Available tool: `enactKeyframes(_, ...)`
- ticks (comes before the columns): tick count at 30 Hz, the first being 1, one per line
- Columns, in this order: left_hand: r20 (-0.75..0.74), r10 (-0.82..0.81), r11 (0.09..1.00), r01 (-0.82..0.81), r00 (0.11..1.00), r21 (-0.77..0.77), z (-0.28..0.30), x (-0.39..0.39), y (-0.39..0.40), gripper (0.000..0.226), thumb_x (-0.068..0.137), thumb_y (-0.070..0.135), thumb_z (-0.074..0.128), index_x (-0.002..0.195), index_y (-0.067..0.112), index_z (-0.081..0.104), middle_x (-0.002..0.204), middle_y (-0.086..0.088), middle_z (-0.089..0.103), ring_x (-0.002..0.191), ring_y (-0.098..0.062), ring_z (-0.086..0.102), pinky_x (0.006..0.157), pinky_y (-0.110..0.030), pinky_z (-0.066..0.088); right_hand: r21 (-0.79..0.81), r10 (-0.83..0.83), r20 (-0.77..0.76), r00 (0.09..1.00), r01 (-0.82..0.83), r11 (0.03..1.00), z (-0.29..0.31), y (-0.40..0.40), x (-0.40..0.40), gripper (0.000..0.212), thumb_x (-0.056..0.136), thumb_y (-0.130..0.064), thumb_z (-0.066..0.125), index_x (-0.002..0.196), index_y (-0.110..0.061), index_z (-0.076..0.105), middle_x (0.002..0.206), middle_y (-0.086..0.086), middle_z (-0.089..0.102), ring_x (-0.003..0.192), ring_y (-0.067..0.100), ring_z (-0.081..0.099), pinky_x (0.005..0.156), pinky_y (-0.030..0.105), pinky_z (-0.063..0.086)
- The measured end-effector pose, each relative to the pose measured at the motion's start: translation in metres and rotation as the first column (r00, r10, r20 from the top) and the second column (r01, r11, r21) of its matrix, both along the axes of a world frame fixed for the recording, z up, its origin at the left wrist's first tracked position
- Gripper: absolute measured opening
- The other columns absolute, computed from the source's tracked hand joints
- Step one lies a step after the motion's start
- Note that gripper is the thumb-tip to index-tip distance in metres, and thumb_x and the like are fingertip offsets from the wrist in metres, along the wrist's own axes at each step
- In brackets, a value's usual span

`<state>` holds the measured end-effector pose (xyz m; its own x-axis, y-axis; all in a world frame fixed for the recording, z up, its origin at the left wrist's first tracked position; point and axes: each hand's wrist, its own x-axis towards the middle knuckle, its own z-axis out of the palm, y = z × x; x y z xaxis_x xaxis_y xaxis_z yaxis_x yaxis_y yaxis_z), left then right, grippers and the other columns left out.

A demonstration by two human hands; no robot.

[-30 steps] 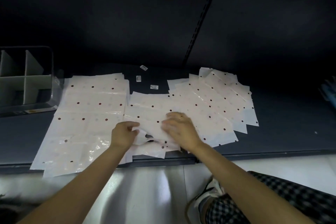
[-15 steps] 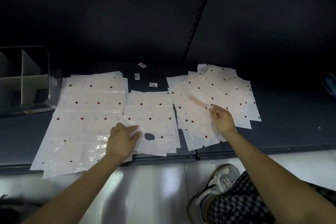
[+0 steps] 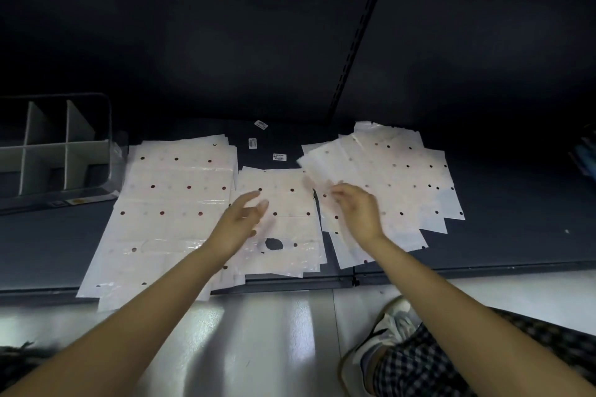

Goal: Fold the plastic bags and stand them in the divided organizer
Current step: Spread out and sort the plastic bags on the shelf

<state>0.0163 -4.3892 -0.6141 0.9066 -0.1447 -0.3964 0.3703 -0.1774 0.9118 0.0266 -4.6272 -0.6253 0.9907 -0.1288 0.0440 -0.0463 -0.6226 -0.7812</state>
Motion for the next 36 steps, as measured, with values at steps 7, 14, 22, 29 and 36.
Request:
enactKeyframes(7,-0.291,0.239,0.951,-0.284,0.926,-0.12,0.005,0.021,0.03,0.057,0.082,0.046,0.064,0.129,0.022,0.045,0.112,-0.006,0.059,0.093,-0.023,0.062,0.066,-0.033,0.052,-0.381,0.629,0.13,0.767,-0.547,0.746,-0.003,0.075,-0.025,0.019,0.073,-0.008,0.071,0.091,-0.005,0.075,0.095,0.008,0.074,0.098,0.027,0.068,0.096,0.043,0.043)
enactKeyframes(14,-0.338,0.066,0.997,-0.051,0.939,0.051,-0.009,0.021,0.04,0.033,0.087,0.049,0.058,0.112,0.027,0.059,0.107,-0.004,0.062,0.091,-0.024,0.061,0.068,-0.029,0.047,-0.61,0.863,0.109,0.494,-0.652,0.45,-0.013,0.06,-0.03,0.026,0.076,-0.003,0.074,0.096,-0.019,0.076,0.099,-0.002,0.074,0.1,0.02,0.068,0.091,0.036,0.05)
enactKeyframes(22,0.012,-0.005,0.95,0.001,1.0,0.312,-0.02,0.037,0.023,0.031,0.091,-0.006,0.048,0.11,0.008,0.069,0.12,-0.009,0.061,0.109,-0.027,0.057,0.092,-0.029,0.044,-0.372,0.465,0.054,0.884,-0.415,0.831,-0.012,0.014,-0.013,0.034,0.086,-0.032,0.063,0.113,-0.011,0.069,0.116,0.004,0.068,0.11,0.023,0.061,0.097,0.036,0.044)
enactKeyframes(29,0.19,0.244,0.867,-0.301,0.951,0.396,-0.036,0.043,0.111,0.04,0.096,-0.003,0.039,0.126,0.012,0.059,0.124,-0.017,0.06,0.099,-0.039,0.06,0.053,-0.006,0.042,-0.556,-0.362,-0.197,0.911,0.201,0.807,-0.038,-0.09,0.014,0.052,0.094,-0.035,0.052,0.139,-0.012,0.041,0.144,0.009,0.043,0.13,0.028,0.037,0.101,0.038,0.039)
enactKeyframes(36,0.11,0.172,0.68,-0.199,0.979,0.706,-0.058,0.029,0.175,0.022,0.093,0.018,0.045,0.093,0.03,0.063,0.091,-0.022,0.065,0.073,-0.037,0.06,0.071,-0.033,0.053,-0.595,-0.439,-0.084,0.895,0.308,0.742,-0.051,-0.108,0.011,0.019,0.094,-0.011,0.051,0.103,-0.008,0.068,0.111,0.014,0.062,0.101,0.03,0.056,0.073,0.035,0.049)
